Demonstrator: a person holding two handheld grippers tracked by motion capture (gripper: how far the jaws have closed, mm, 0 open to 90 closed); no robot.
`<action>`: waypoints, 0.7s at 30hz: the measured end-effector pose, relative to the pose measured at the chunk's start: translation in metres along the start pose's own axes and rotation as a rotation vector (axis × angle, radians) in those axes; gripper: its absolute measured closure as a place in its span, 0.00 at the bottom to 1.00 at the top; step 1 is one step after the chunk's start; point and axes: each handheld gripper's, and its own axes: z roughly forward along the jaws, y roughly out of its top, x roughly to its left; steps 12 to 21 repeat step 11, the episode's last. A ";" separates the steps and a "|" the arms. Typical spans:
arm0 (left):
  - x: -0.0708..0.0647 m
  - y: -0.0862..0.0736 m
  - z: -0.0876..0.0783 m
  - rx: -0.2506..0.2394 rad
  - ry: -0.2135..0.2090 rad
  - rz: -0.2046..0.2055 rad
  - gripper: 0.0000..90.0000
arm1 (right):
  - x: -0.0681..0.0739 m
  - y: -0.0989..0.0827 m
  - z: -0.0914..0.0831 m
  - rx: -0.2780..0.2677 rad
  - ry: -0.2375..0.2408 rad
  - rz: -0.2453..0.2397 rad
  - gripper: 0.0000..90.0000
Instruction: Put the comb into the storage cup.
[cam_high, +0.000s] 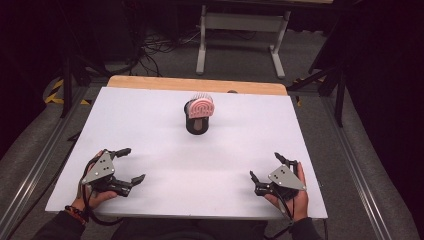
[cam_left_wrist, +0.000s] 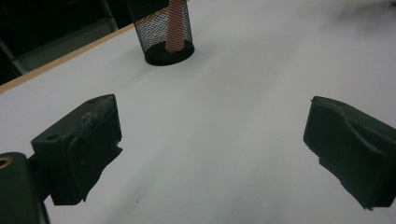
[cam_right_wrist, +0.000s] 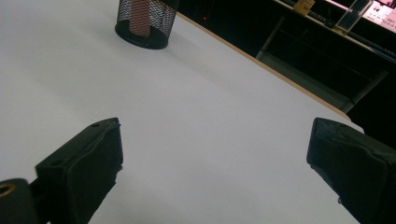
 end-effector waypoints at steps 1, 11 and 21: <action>0.000 0.000 0.000 -0.004 -0.002 -0.008 0.06 | 0.000 0.000 0.001 0.001 -0.002 -0.001 0.05; 0.000 0.002 -0.002 -0.012 0.012 -0.005 0.05 | -0.002 0.001 0.006 0.000 -0.004 0.009 0.06; 0.000 0.002 -0.002 -0.012 0.012 -0.005 0.05 | -0.002 0.001 0.006 0.000 -0.004 0.009 0.06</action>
